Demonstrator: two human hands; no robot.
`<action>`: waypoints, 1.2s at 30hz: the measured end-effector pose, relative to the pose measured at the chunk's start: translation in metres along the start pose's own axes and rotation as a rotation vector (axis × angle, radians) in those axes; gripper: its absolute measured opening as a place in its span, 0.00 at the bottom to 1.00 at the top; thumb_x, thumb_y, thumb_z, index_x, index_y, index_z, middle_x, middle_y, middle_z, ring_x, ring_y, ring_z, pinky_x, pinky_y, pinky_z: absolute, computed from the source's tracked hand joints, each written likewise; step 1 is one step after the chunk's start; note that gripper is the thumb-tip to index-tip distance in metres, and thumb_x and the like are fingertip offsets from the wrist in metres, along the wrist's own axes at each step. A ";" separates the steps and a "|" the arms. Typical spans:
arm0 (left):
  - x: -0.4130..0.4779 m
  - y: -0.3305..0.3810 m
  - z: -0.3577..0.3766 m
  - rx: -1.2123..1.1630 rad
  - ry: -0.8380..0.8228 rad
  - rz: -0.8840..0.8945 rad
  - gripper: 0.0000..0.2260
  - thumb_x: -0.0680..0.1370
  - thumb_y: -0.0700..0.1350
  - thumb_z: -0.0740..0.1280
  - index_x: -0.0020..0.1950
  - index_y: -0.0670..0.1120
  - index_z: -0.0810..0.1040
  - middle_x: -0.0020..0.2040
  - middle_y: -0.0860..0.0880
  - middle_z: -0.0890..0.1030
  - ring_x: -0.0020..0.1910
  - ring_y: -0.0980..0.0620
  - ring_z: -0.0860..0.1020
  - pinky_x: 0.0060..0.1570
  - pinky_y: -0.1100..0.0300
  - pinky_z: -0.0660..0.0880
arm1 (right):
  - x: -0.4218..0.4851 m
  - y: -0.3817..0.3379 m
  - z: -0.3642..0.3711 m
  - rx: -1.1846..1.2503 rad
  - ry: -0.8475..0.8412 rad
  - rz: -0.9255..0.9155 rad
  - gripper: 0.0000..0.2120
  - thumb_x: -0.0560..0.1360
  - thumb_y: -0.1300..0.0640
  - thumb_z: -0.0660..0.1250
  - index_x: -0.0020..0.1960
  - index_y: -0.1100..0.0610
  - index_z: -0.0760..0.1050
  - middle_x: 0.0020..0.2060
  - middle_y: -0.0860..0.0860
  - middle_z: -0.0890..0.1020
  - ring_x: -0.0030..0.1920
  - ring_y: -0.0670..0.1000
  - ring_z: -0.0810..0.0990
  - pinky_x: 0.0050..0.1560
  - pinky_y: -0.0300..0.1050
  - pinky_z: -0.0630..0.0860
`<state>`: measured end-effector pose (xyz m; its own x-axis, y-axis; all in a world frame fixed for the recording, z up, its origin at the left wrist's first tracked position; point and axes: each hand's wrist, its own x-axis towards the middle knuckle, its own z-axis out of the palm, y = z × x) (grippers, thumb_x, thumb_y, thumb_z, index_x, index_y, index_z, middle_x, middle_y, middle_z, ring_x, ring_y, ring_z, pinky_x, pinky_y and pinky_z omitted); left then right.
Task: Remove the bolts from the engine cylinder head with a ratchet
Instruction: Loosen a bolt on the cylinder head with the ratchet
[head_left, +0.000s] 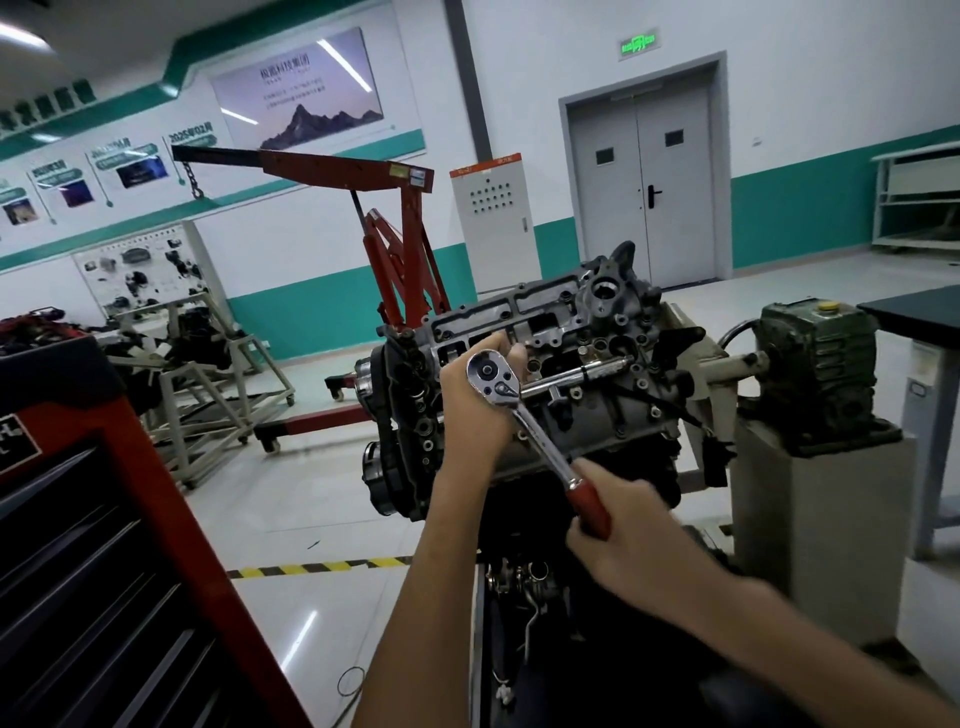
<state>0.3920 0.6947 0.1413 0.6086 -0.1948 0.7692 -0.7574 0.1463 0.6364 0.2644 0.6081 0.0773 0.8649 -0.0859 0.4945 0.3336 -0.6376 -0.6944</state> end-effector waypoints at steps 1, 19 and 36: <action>0.002 0.001 -0.005 0.069 -0.034 0.022 0.21 0.78 0.34 0.65 0.30 0.48 0.62 0.24 0.58 0.62 0.26 0.62 0.61 0.29 0.72 0.59 | 0.007 0.003 -0.023 -0.091 -0.062 -0.037 0.10 0.68 0.66 0.65 0.40 0.52 0.67 0.26 0.48 0.71 0.21 0.45 0.68 0.23 0.36 0.66; -0.006 0.001 -0.001 -0.024 0.037 -0.005 0.21 0.79 0.35 0.65 0.30 0.48 0.61 0.24 0.59 0.61 0.26 0.62 0.61 0.31 0.74 0.62 | -0.009 -0.003 0.043 0.076 0.081 0.071 0.09 0.70 0.62 0.65 0.47 0.53 0.67 0.30 0.52 0.71 0.26 0.48 0.69 0.27 0.36 0.66; -0.008 0.010 0.001 -0.143 0.176 -0.115 0.20 0.79 0.39 0.65 0.29 0.46 0.63 0.25 0.56 0.61 0.26 0.59 0.59 0.30 0.71 0.62 | -0.013 -0.003 0.043 0.033 0.189 0.018 0.13 0.69 0.63 0.68 0.41 0.49 0.65 0.24 0.45 0.68 0.22 0.43 0.70 0.22 0.28 0.62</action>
<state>0.3792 0.6965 0.1415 0.7304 -0.0481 0.6813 -0.6470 0.2709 0.7128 0.2682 0.6442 0.0501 0.7861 -0.2409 0.5692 0.3339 -0.6095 -0.7190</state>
